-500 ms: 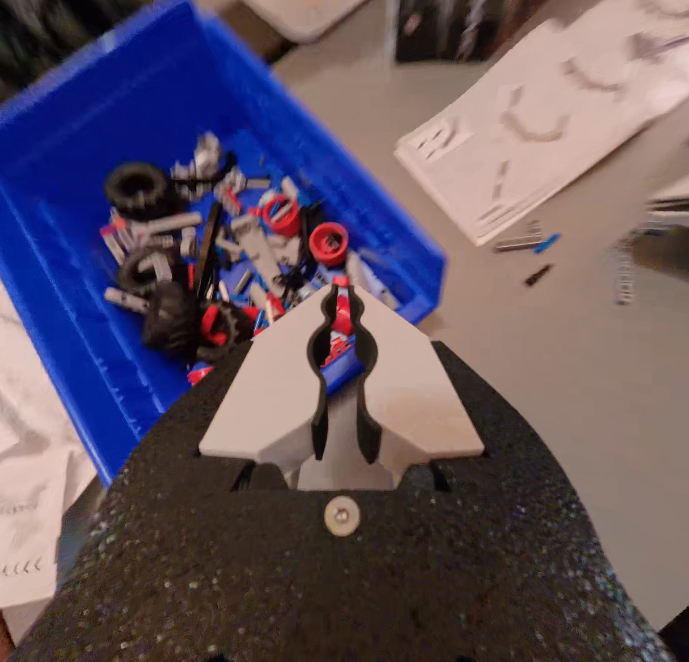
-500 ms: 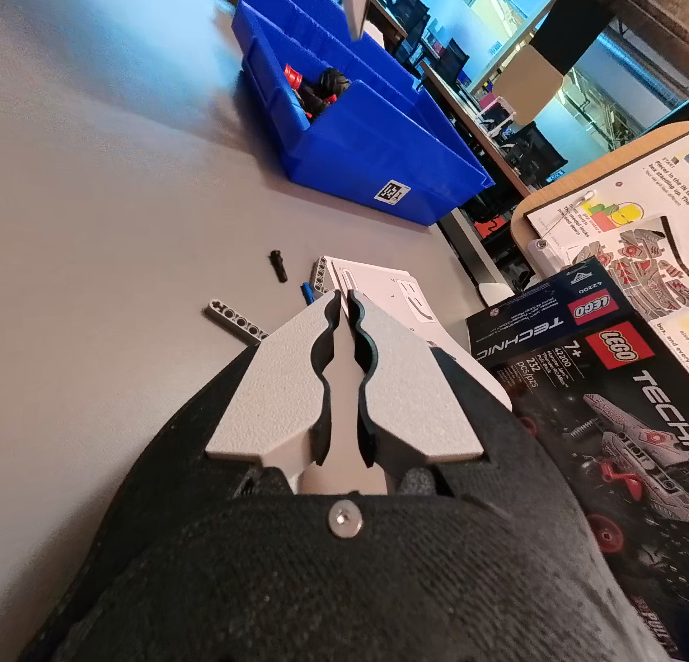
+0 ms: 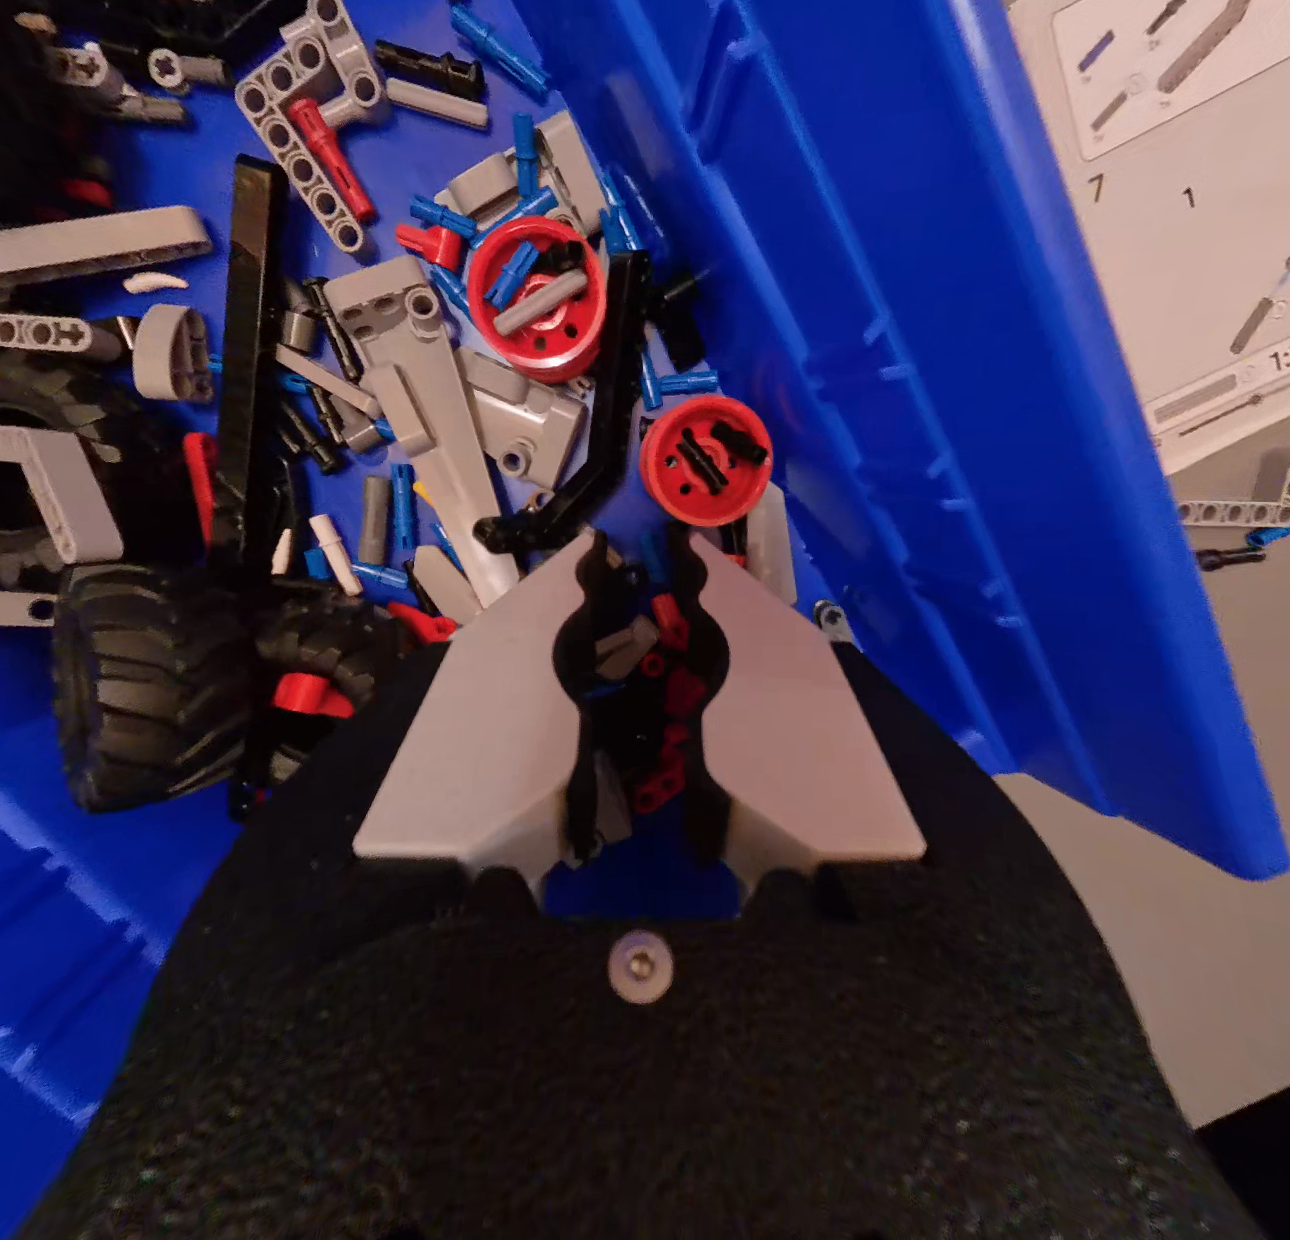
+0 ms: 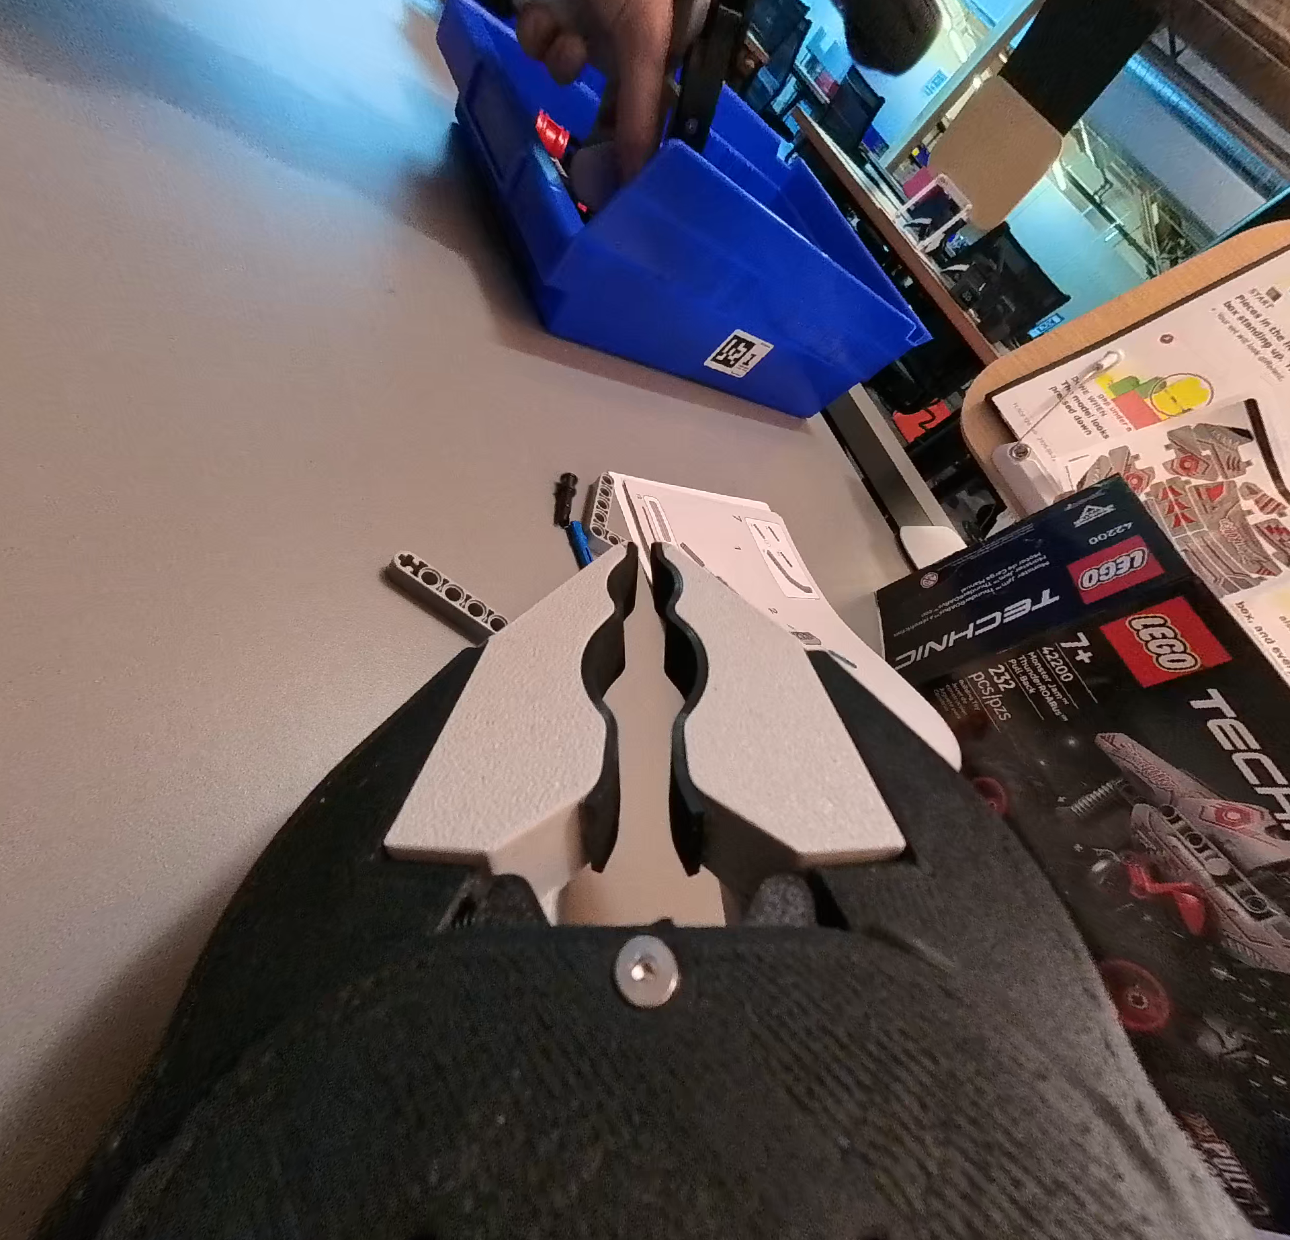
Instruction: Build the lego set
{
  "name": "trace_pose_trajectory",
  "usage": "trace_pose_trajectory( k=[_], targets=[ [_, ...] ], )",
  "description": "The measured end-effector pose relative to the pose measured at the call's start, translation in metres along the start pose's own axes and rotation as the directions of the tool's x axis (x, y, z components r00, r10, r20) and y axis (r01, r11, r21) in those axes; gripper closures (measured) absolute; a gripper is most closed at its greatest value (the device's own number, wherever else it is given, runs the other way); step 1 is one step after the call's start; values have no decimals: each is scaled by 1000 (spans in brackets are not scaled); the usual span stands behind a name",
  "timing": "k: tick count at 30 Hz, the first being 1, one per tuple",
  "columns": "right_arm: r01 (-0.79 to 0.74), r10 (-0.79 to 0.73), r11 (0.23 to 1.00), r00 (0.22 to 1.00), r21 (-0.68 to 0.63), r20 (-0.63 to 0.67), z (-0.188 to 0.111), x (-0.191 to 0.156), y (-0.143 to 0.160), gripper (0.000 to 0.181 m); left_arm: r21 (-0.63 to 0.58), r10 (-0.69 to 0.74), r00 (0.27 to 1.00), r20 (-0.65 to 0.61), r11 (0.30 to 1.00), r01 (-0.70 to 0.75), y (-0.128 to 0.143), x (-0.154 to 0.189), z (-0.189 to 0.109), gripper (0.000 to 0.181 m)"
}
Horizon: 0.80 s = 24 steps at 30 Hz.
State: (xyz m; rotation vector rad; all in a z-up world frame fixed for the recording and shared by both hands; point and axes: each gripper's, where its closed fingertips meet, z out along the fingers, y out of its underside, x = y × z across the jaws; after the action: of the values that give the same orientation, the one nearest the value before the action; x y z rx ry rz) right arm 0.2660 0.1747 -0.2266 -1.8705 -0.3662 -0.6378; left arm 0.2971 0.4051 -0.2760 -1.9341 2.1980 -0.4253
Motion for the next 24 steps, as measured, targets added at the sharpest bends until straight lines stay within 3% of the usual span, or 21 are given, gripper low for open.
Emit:
trace_pose_trajectory(
  k=[1,6,10,16,24],
  targets=[
    [-5,5,1000,1000,-1,4,0,0,0,180,-8,1,1000,7,1000,-1,0,1,0,161],
    [-12,12,1000,1000,2,7,0,0,0,180,-42,47,998,40,998,-46,2,2,1,164],
    [-14,14,1000,1000,1,5,0,1,1,180,-29,98,984,146,995,-95,1,-13,-10,169],
    [-10,10,1000,1000,0,11,3,-1,0,180,-21,172,985,23,985,-171,3,9,-2,175],
    [-12,12,1000,1000,-3,12,6,-2,0,180,-53,174,984,20,983,-173,9,7,5,176]
  ],
)
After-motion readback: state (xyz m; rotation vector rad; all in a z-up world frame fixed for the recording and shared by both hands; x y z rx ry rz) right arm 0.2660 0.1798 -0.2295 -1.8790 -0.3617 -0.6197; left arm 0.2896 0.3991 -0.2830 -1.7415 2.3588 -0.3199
